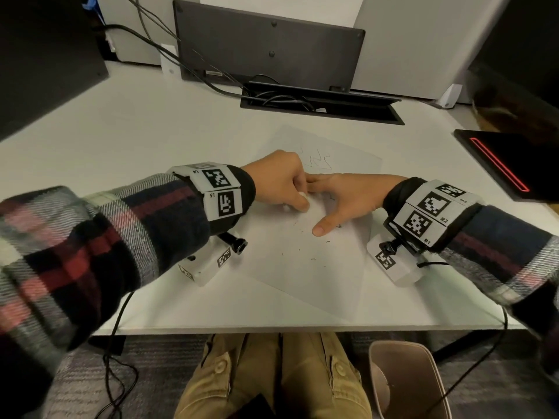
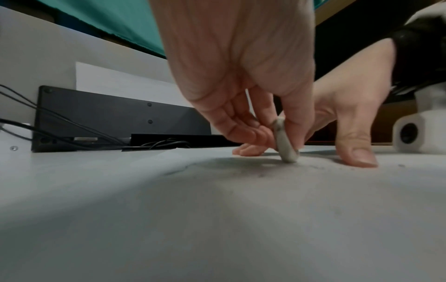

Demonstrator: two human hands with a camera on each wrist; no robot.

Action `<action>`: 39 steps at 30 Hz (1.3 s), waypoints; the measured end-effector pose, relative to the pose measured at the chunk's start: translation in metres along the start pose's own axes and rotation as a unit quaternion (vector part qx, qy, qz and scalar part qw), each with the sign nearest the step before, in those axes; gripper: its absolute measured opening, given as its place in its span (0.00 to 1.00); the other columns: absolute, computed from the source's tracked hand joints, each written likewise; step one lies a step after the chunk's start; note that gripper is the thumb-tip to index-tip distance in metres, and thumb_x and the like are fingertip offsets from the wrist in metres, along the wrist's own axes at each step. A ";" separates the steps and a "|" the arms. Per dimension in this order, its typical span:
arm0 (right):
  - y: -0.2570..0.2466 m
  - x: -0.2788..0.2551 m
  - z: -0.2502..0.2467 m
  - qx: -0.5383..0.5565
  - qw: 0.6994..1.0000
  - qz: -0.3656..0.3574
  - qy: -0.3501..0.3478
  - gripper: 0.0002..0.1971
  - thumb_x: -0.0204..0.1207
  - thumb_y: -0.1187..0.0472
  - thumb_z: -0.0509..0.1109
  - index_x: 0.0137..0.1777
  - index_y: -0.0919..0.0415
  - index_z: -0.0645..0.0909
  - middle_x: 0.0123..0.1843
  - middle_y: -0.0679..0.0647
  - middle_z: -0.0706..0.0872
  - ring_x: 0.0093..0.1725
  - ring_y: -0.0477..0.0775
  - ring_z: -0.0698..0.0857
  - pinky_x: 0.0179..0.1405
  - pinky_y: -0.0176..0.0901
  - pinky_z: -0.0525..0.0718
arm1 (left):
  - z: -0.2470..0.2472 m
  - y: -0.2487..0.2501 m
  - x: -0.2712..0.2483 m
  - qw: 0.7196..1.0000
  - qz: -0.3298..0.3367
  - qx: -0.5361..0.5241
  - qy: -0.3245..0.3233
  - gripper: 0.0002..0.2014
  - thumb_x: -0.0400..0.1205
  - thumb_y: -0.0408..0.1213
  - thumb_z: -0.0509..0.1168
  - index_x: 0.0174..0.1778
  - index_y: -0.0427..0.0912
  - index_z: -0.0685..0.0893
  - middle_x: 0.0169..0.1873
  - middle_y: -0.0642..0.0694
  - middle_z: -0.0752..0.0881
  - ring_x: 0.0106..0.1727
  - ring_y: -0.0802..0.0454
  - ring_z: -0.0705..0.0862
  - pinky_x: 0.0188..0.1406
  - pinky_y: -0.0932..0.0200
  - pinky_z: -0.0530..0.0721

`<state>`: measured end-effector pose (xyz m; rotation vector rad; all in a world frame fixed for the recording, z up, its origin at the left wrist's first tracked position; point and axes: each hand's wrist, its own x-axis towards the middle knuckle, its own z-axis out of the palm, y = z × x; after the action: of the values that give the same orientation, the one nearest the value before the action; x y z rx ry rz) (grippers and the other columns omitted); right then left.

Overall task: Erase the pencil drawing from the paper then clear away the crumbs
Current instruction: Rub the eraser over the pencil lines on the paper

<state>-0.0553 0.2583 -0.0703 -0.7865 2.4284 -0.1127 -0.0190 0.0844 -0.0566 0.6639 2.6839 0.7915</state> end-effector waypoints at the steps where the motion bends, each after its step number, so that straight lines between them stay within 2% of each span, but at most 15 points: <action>1: 0.000 0.000 0.000 -0.001 1.000 0.002 0.000 0.64 0.45 0.22 0.67 0.82 0.50 0.53 0.84 0.41 0.47 0.82 0.43 0.51 0.82 0.50 0.54 | 0.000 0.001 -0.001 1.000 0.000 -0.002 -0.013 0.06 0.73 0.39 0.74 0.36 0.41 0.91 0.24 0.54 0.83 0.24 0.71 0.77 0.26 0.79 0.71; 3: 0.001 0.001 0.000 -0.004 1.000 0.005 0.001 0.64 0.45 0.22 0.67 0.82 0.51 0.54 0.84 0.41 0.46 0.82 0.43 0.51 0.82 0.50 0.54 | 0.001 0.002 -0.003 1.000 0.005 -0.002 -0.031 0.05 0.73 0.40 0.74 0.35 0.42 0.90 0.23 0.57 0.83 0.25 0.72 0.77 0.28 0.78 0.72; 6: 0.002 0.001 0.001 0.004 1.000 0.005 0.002 0.64 0.45 0.22 0.68 0.82 0.50 0.54 0.84 0.40 0.47 0.82 0.42 0.51 0.82 0.51 0.55 | 0.001 0.000 0.000 1.000 0.004 0.005 0.009 0.05 0.73 0.39 0.73 0.35 0.42 0.91 0.27 0.50 0.87 0.26 0.72 0.77 0.31 0.73 0.73; 10: 0.002 0.001 0.001 0.007 1.000 0.007 0.003 0.64 0.45 0.23 0.68 0.82 0.50 0.54 0.84 0.39 0.46 0.82 0.42 0.51 0.82 0.50 0.55 | 0.000 0.001 -0.002 1.000 0.003 0.005 -0.026 0.06 0.74 0.39 0.73 0.35 0.41 0.91 0.25 0.53 0.85 0.24 0.71 0.77 0.26 0.79 0.72; 14: 0.001 0.001 0.001 0.008 1.000 0.005 0.003 0.63 0.45 0.24 0.68 0.82 0.49 0.52 0.84 0.39 0.46 0.82 0.42 0.50 0.82 0.50 0.54 | -0.001 -0.002 0.002 1.000 -0.003 0.011 0.009 0.07 0.74 0.40 0.73 0.38 0.39 0.91 0.30 0.48 0.88 0.27 0.72 0.77 0.28 0.79 0.72; 18: 0.000 -0.002 0.000 0.007 1.000 0.008 0.005 0.57 0.58 0.32 0.74 0.83 0.52 0.52 0.84 0.42 0.45 0.83 0.44 0.49 0.83 0.50 0.53 | -0.002 -0.001 0.000 0.999 -0.002 0.007 -0.032 0.06 0.74 0.39 0.73 0.36 0.41 0.91 0.25 0.54 0.85 0.25 0.70 0.77 0.27 0.79 0.72; 20: -0.002 -0.003 0.000 -0.003 1.000 0.006 0.013 0.54 0.61 0.35 0.74 0.83 0.53 0.51 0.85 0.44 0.44 0.83 0.45 0.48 0.83 0.49 0.51 | -0.003 -0.003 0.001 1.000 -0.009 0.006 -0.019 0.06 0.73 0.41 0.74 0.37 0.42 0.91 0.25 0.57 0.84 0.28 0.67 0.79 0.30 0.76 0.73; 22: -0.004 -0.004 -0.001 -0.009 1.000 0.014 0.014 0.55 0.61 0.34 0.74 0.83 0.54 0.50 0.85 0.44 0.44 0.83 0.45 0.48 0.83 0.49 0.51 | -0.005 -0.005 0.003 1.000 -0.023 0.009 0.005 0.08 0.73 0.42 0.74 0.41 0.41 0.91 0.28 0.54 0.86 0.31 0.63 0.80 0.35 0.71 0.76; 25: -0.005 -0.004 -0.001 -0.005 1.000 0.020 0.005 0.59 0.56 0.29 0.73 0.83 0.52 0.51 0.84 0.43 0.44 0.83 0.45 0.49 0.82 0.50 0.53 | -0.003 -0.002 0.001 1.000 -0.020 0.012 -0.017 0.08 0.73 0.42 0.74 0.40 0.41 0.91 0.28 0.54 0.86 0.30 0.66 0.79 0.34 0.73 0.75; 27: -0.006 -0.005 -0.001 -0.005 1.000 0.018 0.007 0.56 0.59 0.32 0.74 0.83 0.53 0.50 0.85 0.43 0.44 0.83 0.45 0.48 0.83 0.49 0.52 | -0.004 -0.003 0.001 1.000 -0.019 0.015 -0.017 0.07 0.73 0.42 0.74 0.40 0.42 0.91 0.29 0.53 0.87 0.29 0.66 0.79 0.32 0.74 0.75; 30: -0.010 -0.009 -0.002 -0.008 1.000 0.025 0.013 0.53 0.64 0.38 0.74 0.83 0.55 0.49 0.84 0.45 0.44 0.83 0.45 0.47 0.82 0.45 0.49 | -0.006 -0.007 0.004 0.999 -0.032 0.019 0.022 0.09 0.73 0.41 0.74 0.41 0.39 0.91 0.35 0.46 0.90 0.33 0.61 0.80 0.37 0.69 0.78; 34: -0.013 -0.012 -0.003 -0.003 0.999 0.029 0.014 0.53 0.64 0.39 0.74 0.83 0.55 0.49 0.84 0.45 0.43 0.83 0.45 0.47 0.82 0.44 0.48 | -0.003 -0.004 0.000 1.000 -0.016 0.020 -0.018 0.06 0.73 0.43 0.74 0.39 0.43 0.91 0.29 0.56 0.86 0.29 0.66 0.79 0.32 0.75 0.73; 37: -0.015 -0.014 -0.003 -0.010 0.999 0.028 0.014 0.52 0.66 0.41 0.74 0.83 0.56 0.49 0.84 0.45 0.43 0.83 0.45 0.46 0.82 0.41 0.47 | -0.005 -0.006 0.001 0.999 -0.014 0.030 0.017 0.08 0.74 0.42 0.74 0.41 0.41 0.91 0.32 0.52 0.88 0.30 0.65 0.79 0.32 0.74 0.74; 39: -0.017 -0.015 -0.004 -0.007 1.000 0.028 0.011 0.52 0.66 0.41 0.74 0.83 0.55 0.48 0.84 0.45 0.43 0.83 0.45 0.46 0.82 0.42 0.47 | -0.005 -0.004 -0.001 0.999 -0.010 0.036 -0.015 0.07 0.74 0.42 0.74 0.38 0.42 0.91 0.28 0.56 0.86 0.28 0.68 0.79 0.29 0.78 0.73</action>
<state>-0.0393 0.2525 -0.0553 -0.7279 2.4729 -0.0829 -0.0217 0.0783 -0.0546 0.6585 2.6972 0.6778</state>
